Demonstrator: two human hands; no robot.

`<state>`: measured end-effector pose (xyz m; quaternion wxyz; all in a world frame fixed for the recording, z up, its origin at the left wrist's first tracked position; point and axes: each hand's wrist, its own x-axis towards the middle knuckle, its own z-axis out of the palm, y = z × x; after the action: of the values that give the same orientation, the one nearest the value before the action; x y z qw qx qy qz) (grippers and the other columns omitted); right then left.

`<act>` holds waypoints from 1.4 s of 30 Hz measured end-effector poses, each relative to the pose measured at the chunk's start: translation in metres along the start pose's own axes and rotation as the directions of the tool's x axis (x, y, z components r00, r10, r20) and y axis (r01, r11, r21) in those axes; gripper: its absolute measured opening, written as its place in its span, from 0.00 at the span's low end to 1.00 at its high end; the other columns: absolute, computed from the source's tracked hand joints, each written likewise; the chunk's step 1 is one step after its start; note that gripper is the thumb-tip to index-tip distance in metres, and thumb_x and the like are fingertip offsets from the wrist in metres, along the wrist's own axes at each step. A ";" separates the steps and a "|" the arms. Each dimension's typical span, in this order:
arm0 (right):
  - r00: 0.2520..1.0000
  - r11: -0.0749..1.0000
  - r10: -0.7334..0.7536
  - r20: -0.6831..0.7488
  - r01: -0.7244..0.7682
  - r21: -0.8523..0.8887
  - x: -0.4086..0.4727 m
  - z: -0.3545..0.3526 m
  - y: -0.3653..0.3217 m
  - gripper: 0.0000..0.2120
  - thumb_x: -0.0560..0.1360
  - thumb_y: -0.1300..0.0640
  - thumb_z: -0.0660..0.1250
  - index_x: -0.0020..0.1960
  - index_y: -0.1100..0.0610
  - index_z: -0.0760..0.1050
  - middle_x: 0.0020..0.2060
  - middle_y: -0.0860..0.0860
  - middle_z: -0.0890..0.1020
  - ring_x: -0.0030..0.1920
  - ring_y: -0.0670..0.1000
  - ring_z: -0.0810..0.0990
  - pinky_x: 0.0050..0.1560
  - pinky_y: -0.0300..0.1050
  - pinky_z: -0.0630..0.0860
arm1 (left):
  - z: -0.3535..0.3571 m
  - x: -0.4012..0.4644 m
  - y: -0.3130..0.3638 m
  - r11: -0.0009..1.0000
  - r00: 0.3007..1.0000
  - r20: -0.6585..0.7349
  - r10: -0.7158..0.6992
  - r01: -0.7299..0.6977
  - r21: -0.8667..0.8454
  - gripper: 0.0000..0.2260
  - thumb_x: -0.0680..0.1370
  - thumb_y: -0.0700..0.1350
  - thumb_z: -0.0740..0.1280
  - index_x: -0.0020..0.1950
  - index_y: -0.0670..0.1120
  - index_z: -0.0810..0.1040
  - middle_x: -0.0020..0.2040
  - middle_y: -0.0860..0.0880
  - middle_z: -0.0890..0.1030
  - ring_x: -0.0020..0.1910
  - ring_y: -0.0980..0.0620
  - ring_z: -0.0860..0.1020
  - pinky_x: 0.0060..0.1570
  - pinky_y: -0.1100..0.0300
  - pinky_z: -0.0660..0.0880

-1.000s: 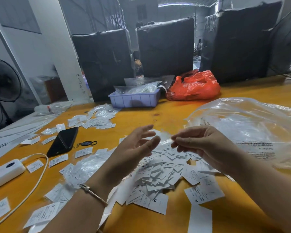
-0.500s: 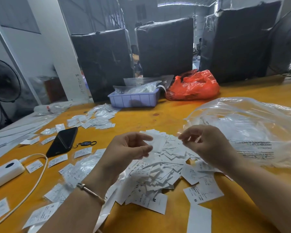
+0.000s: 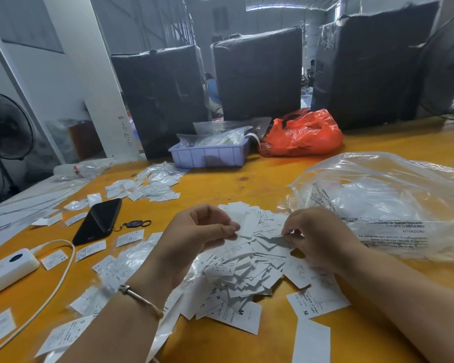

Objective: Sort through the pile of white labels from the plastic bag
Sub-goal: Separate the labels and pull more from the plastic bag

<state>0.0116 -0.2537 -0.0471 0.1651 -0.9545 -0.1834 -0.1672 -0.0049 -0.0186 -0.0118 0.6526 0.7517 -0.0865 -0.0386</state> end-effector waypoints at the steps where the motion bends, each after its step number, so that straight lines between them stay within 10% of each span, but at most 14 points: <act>1: 1.000 1.000 -0.014 -0.027 0.014 0.012 0.000 0.000 0.001 0.05 0.74 0.59 0.70 0.47 0.53 0.84 0.45 0.46 0.84 0.44 0.47 0.81 0.49 0.43 0.77 | 0.000 0.000 0.000 1.000 1.000 0.001 -0.006 0.006 -0.020 0.10 0.69 0.31 0.73 0.47 0.40 0.79 0.44 0.43 0.86 0.43 0.48 0.84 0.42 0.60 0.78; 7: 0.985 0.888 0.053 -0.164 0.028 0.459 -0.003 -0.014 -0.005 0.06 0.67 0.53 0.76 0.38 0.55 0.83 0.34 0.49 0.83 0.36 0.49 0.81 0.39 0.47 0.79 | 0.001 -0.002 -0.003 0.999 0.996 0.082 -0.040 0.041 -0.011 0.11 0.67 0.31 0.75 0.49 0.39 0.84 0.38 0.42 0.82 0.42 0.44 0.83 0.45 0.57 0.82; 11: 0.978 0.499 0.210 0.008 -0.114 0.859 -0.003 -0.027 -0.011 0.14 0.66 0.48 0.71 0.40 0.59 0.78 0.33 0.53 0.83 0.34 0.51 0.81 0.32 0.40 0.75 | 0.001 -0.001 -0.004 0.992 0.994 0.091 -0.053 0.042 0.123 0.03 0.72 0.41 0.74 0.43 0.43 0.86 0.40 0.43 0.85 0.40 0.49 0.84 0.43 0.61 0.81; 14: 0.973 0.249 0.211 0.095 -0.147 0.957 -0.003 -0.030 -0.013 0.13 0.69 0.53 0.68 0.46 0.62 0.72 0.31 0.57 0.82 0.27 0.54 0.79 0.25 0.38 0.72 | 0.000 -0.003 0.000 0.986 0.994 0.103 -0.044 0.027 0.163 0.06 0.70 0.46 0.75 0.43 0.45 0.86 0.37 0.47 0.84 0.33 0.56 0.77 0.34 0.65 0.72; 19: 0.978 0.121 0.170 0.119 -0.141 0.983 -0.002 -0.032 -0.016 0.12 0.67 0.62 0.71 0.48 0.63 0.72 0.36 0.59 0.84 0.31 0.54 0.81 0.29 0.38 0.76 | -0.004 -0.003 0.004 0.998 0.990 0.125 -0.057 0.058 -0.004 0.07 0.66 0.43 0.76 0.43 0.44 0.84 0.41 0.44 0.85 0.34 0.54 0.78 0.34 0.64 0.72; 26: 0.970 0.222 0.242 0.007 -0.063 0.973 -0.003 -0.031 -0.013 0.23 0.66 0.64 0.74 0.59 0.53 0.76 0.40 0.61 0.85 0.32 0.54 0.82 0.31 0.38 0.76 | -0.004 -0.001 0.004 0.975 0.986 0.123 -0.115 0.135 -0.176 0.14 0.69 0.28 0.72 0.52 0.38 0.79 0.41 0.41 0.84 0.39 0.46 0.84 0.38 0.56 0.81; 31: 0.972 0.669 0.166 -0.168 0.014 0.743 -0.006 -0.026 -0.020 0.18 0.74 0.72 0.63 0.45 0.52 0.84 0.34 0.51 0.85 0.32 0.46 0.81 0.32 0.36 0.74 | 0.001 -0.003 0.002 0.974 0.994 0.097 -0.055 0.075 -0.215 0.15 0.63 0.32 0.74 0.49 0.37 0.82 0.40 0.41 0.83 0.40 0.44 0.84 0.39 0.55 0.82; 34: 1.000 0.647 0.011 0.004 -0.011 0.763 -0.010 -0.025 -0.036 0.07 0.75 0.56 0.68 0.42 0.51 0.84 0.35 0.47 0.85 0.35 0.43 0.80 0.34 0.32 0.72 | 0.007 -0.004 0.000 0.975 0.996 0.089 0.001 0.019 -0.221 0.11 0.63 0.35 0.74 0.45 0.38 0.84 0.41 0.39 0.84 0.40 0.44 0.84 0.40 0.56 0.82; 37: 0.997 0.703 -0.071 0.005 0.046 0.710 -0.013 -0.021 -0.046 0.17 0.67 0.37 0.67 0.41 0.49 0.84 0.36 0.45 0.84 0.36 0.44 0.80 0.34 0.36 0.74 | 0.013 -0.007 0.000 0.988 0.990 0.119 0.074 -0.057 -0.141 0.09 0.64 0.41 0.75 0.43 0.43 0.86 0.45 0.36 0.84 0.43 0.44 0.85 0.41 0.57 0.82; 42: 0.992 0.678 -0.046 -0.114 0.115 0.725 -0.012 -0.019 -0.043 0.06 0.71 0.57 0.73 0.37 0.49 0.82 0.30 0.46 0.82 0.30 0.44 0.78 0.31 0.36 0.72 | 0.010 -0.005 -0.003 0.989 0.981 0.158 0.111 -0.124 0.075 0.04 0.72 0.40 0.75 0.45 0.42 0.83 0.43 0.42 0.86 0.43 0.46 0.85 0.41 0.59 0.81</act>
<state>-0.0205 -0.2268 -0.0240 0.5320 -0.7924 -0.2695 -0.1286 -0.0109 -0.0276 -0.0168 0.6127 0.7671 -0.1822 -0.0542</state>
